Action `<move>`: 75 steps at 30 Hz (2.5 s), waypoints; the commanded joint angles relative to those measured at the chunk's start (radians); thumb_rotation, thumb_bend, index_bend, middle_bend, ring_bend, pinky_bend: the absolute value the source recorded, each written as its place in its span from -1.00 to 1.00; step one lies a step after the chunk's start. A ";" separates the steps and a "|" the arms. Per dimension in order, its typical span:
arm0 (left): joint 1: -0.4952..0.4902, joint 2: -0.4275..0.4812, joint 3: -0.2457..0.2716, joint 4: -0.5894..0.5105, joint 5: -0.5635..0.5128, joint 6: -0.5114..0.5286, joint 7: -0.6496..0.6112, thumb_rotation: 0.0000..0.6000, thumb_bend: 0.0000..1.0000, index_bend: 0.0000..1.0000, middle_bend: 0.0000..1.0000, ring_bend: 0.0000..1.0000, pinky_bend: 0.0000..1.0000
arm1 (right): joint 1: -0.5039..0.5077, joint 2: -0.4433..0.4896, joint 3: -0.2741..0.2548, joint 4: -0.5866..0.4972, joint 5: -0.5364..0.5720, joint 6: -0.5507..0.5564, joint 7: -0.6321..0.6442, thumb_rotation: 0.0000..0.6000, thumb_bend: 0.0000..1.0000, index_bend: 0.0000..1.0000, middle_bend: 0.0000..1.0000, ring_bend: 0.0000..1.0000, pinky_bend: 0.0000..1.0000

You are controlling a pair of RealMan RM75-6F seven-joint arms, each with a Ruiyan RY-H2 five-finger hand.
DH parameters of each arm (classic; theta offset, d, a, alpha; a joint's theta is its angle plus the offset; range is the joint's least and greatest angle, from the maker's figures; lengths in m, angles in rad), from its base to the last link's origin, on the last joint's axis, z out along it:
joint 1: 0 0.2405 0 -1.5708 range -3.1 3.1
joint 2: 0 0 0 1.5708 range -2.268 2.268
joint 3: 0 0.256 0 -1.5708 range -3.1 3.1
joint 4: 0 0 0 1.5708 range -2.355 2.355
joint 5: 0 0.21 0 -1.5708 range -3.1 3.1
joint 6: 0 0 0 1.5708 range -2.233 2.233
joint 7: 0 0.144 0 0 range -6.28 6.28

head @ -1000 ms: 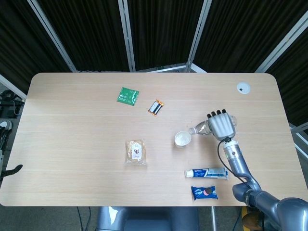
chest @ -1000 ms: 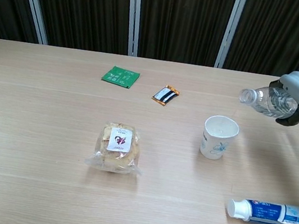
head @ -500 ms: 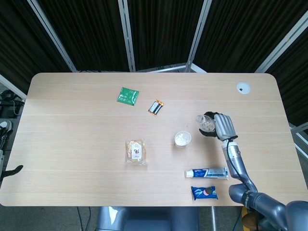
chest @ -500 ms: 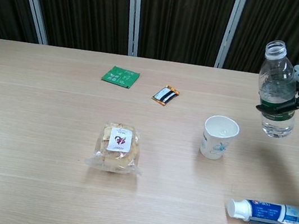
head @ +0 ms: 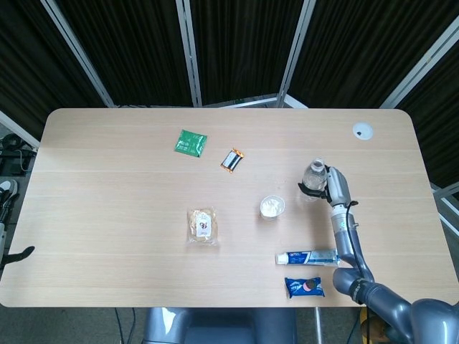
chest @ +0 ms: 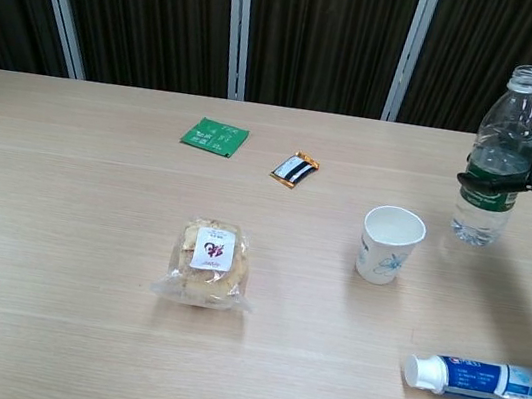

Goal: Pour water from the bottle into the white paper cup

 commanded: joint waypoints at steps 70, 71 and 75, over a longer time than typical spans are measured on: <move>0.066 0.067 0.047 -0.039 0.202 0.144 -0.109 1.00 -1.00 -1.00 -1.00 -1.00 -1.00 | -0.443 0.623 -0.294 -0.611 -0.298 0.472 -0.180 1.00 -1.00 -1.00 -1.00 -1.00 -1.00; 0.067 0.066 0.050 -0.038 0.209 0.145 -0.110 1.00 -1.00 -1.00 -1.00 -1.00 -1.00 | -0.451 0.635 -0.297 -0.635 -0.306 0.489 -0.210 1.00 -1.00 -1.00 -1.00 -1.00 -1.00; 0.070 0.065 0.053 -0.033 0.220 0.148 -0.117 1.00 -1.00 -1.00 -1.00 -1.00 -1.00 | -0.474 0.666 -0.307 -0.717 -0.333 0.536 -0.319 1.00 -1.00 -1.00 -1.00 -1.00 -1.00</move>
